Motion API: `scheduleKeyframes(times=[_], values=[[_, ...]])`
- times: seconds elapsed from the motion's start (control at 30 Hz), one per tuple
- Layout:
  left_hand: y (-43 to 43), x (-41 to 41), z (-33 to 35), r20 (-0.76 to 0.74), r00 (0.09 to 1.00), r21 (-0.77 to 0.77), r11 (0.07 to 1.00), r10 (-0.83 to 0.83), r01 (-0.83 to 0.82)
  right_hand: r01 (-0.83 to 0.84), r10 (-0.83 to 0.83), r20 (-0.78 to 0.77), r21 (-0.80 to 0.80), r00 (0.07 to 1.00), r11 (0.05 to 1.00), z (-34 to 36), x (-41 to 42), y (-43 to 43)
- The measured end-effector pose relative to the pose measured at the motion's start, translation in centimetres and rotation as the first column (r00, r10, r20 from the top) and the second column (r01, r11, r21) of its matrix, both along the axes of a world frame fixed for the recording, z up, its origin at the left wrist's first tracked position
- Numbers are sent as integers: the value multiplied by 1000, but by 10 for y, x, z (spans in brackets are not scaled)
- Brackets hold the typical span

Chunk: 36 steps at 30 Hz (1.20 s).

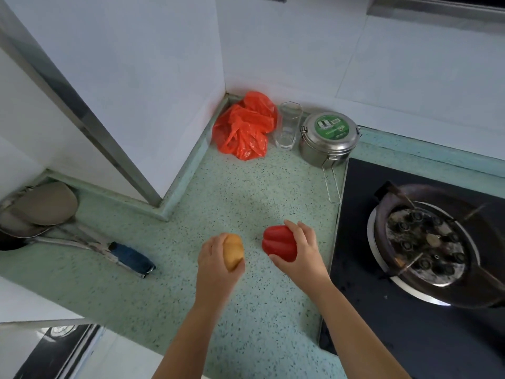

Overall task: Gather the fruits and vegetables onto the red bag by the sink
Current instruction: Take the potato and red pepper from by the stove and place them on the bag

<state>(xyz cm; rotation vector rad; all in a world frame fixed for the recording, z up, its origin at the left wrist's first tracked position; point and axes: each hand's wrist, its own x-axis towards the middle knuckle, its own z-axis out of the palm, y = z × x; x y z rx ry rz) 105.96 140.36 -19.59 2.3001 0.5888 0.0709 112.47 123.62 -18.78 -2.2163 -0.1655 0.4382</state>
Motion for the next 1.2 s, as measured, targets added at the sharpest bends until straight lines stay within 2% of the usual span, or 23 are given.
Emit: scheduleKeyframes(times=[0.37, 0.7, 0.87, 1.0, 1.2], values=[[-11, 5, 18, -13, 996, -259, 962, 88, -89, 112, -115, 25, 100, 993, 989, 11, -9, -8], [-62, 15, 59, 144, 980, -383, 906, -135, 181, 319, -342, 208, 138, 916, 938, 68, -37, -69], [-108, 19, 75, 240, 915, -389, 832, -324, 397, 477, -499, 269, 148, 824, 866, 82, -73, -109], [-149, 13, 81, 245, 838, -398, 738, -487, 545, 610, -619, 280, 128, 734, 782, 90, -106, -145], [-210, -12, 90, 278, 678, -389, 566, -681, 727, 767, -777, 320, 188, 542, 613, 100, -162, -194]])
